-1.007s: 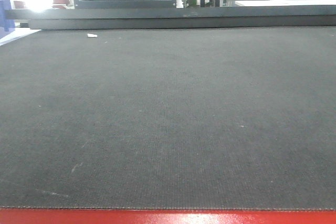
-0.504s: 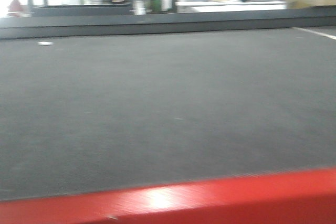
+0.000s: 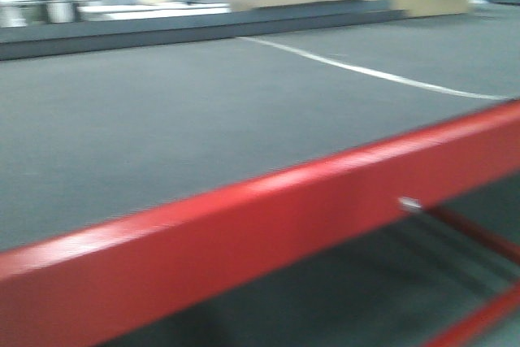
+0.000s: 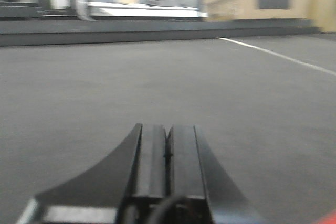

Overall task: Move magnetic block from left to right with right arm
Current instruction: 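Drive the base away from the first table carrying the cube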

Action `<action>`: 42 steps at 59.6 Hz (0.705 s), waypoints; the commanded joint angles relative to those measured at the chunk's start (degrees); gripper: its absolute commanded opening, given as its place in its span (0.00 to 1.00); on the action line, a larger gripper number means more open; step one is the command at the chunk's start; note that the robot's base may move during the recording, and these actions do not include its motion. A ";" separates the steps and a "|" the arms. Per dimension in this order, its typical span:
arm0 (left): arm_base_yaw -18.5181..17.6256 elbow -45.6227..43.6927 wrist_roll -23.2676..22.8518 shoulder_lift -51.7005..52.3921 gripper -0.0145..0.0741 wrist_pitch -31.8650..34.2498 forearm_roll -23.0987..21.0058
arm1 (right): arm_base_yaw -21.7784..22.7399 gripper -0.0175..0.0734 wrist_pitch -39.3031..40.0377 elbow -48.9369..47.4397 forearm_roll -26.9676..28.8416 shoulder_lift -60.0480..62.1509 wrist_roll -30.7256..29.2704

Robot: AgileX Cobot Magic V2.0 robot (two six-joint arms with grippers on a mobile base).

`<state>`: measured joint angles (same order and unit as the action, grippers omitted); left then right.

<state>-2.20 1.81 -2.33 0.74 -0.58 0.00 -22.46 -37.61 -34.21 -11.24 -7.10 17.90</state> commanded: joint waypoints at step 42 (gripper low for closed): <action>0.00 0.53 -0.38 0.70 0.03 5.37 0.00 | 0.29 0.29 5.51 -1.47 -1.13 -0.96 -0.56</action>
<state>-2.20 1.81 -2.33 0.74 -0.58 0.00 -22.46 -37.61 -34.21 -11.24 -7.10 17.90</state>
